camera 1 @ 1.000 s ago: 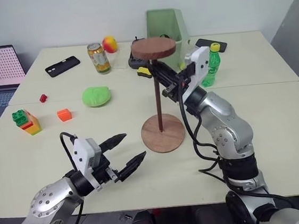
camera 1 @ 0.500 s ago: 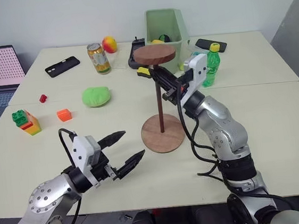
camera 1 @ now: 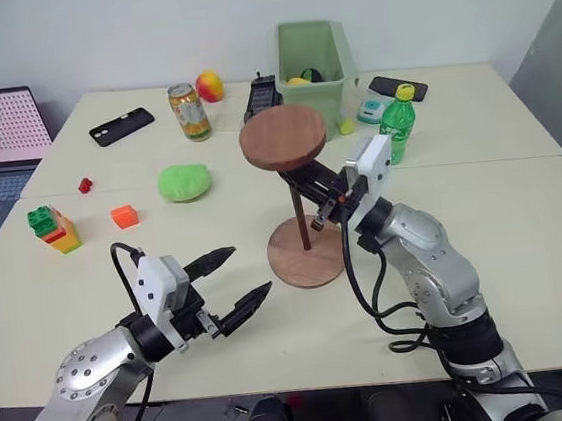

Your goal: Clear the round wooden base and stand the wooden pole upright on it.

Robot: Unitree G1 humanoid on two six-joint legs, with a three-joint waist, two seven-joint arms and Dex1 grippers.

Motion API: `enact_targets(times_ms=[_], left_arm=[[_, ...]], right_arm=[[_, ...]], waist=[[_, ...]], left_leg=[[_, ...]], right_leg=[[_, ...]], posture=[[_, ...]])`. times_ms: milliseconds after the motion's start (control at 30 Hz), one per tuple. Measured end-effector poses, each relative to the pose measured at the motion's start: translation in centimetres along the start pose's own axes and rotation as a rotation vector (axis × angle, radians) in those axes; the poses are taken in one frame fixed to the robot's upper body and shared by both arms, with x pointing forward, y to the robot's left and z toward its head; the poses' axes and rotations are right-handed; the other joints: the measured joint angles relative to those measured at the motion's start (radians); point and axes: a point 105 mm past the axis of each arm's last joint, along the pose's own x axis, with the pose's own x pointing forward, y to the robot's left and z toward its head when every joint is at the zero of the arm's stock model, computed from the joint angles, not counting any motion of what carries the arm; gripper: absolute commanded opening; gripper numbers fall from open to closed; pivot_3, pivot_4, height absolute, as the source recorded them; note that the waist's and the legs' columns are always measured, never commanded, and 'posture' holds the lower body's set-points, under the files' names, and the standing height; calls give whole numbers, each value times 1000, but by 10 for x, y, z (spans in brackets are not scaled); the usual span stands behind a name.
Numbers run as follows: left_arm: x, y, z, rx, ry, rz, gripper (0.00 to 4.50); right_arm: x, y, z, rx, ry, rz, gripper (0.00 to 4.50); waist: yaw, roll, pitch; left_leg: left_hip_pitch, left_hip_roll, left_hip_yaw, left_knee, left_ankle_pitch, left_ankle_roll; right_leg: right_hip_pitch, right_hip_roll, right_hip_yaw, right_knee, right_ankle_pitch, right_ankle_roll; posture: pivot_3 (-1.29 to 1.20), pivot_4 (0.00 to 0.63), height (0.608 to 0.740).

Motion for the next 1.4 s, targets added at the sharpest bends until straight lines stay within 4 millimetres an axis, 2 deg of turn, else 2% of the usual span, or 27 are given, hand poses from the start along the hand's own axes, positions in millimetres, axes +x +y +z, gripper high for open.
enact_targets(times_ms=[67, 167, 333, 433, 533, 667, 967, 1033, 1067, 1167, 1200, 1233, 1267, 1333, 1400], left_arm=[[-1, 0, -1, -2, 3, 0, 4500], [-2, -1, -2, -7, 8, 3, 4500], [-3, -1, -4, -11, 13, 4, 4500], [-3, -1, -4, -12, 18, 5, 4500], [-4, -1, -4, -9, 20, 6, 4500], [-4, 0, -4, -8, 20, 7, 4500], [-3, 0, -3, -6, 18, 10, 4500], [-2, 1, -2, -3, 15, 9, 4500], [-2, 1, -2, 0, 13, 8, 4500], [-1, 1, 2, 13, 7, -1, 4500], [-1, 2, 0, 11, 16, -2, 4500], [-1, 3, -1, 9, 25, -3, 4500], [-1, 5, -1, 14, 36, -7, 4500], [1, 6, 4, 30, 42, -33, 4500], [2, 9, 4, 24, 59, -47, 4500]], right_arm=[[-1, -1, -6, 8, 38, 1, 205], [1, -5, -9, 17, 89, -5, 205], [3, -21, -15, 137, 138, -96, 205], [1, -22, -19, 147, 162, -101, 205], [-6, -17, -22, 92, 197, -35, 205], [-9, -9, -24, 40, 199, 7, 205], [-9, -14, -24, 82, 196, -25, 205], [-9, -15, -23, 85, 197, -20, 905], [-9, -14, -24, 93, 204, -10, 957], [-36, -12, -75, 204, 453, -10, 1621], [-46, -10, -90, 244, 528, -10, 1775], [-51, -10, -94, 259, 563, -8, 1989], [-52, -10, -94, 262, 581, 6, 2231], [-52, -15, -81, 228, 592, 48, 2826], [-50, -18, -67, 197, 586, 89, 3378]], waist=[[0, 2, -6], [1, 4, -16], [2, 6, -28], [4, 5, -30], [4, 4, -39], [4, 6, -44], [5, 6, -44], [5, 6, -43], [5, 6, -43], [9, -1, -29], [9, -2, -17], [7, 4, -12], [6, 6, -11], [1, 6, -11], [0, 6, -11]], left_leg=[[11, 0, 0, -8, 0, 0], [11, -1, 0, -8, 0, 0], [14, 0, -1, -9, 0, 0], [28, 0, -1, -19, 0, 0], [40, -1, 1, -25, -1, 0], [43, 0, 0, -26, -2, 0], [43, 0, -1, -26, -3, -1], [42, 0, -1, -27, -3, -2], [42, 0, -1, -27, -3, -2], [36, 1, -2, -28, -3, -2], [28, 0, -1, -25, -3, -2], [11, -2, 0, -23, -1, -3], [1, -2, 0, -22, 0, -3], [-12, 2, -1, -22, 3, -8], [-14, 2, -1, -24, 3, -8]], right_leg=[[10, 1, 0, -7, 0, -1], [11, 1, 0, -9, 0, -1], [16, 1, -1, -12, 0, -1], [25, 1, -1, -23, -1, -2], [35, -1, 0, -25, -6, -2], [38, -3, 0, -26, -12, 0], [38, -3, 0, -26, -14, -2], [37, -3, -1, -26, -14, -2], [37, -3, -1, -26, -14, -2], [31, -3, -2, -26, -13, -3], [27, -3, 0, -25, -9, -5], [10, -2, 1, -22, -4, -3], [0, -2, 2, -20, -1, -2], [-13, 0, -1, -21, -1, -2], [-15, -1, -1, -23, -1, -2]], posture=[[0, 150, 740], [0, 150, 740], [0, 150, 740], [0, 150, 740], [0, 150, 740], [0, 150, 740], [0, 150, 740], [0, 150, 740], [0, 150, 740], [0, 150, 740], [0, 150, 740], [0, 150, 740], [0, 150, 740], [0, 150, 740], [0, 150, 740]])
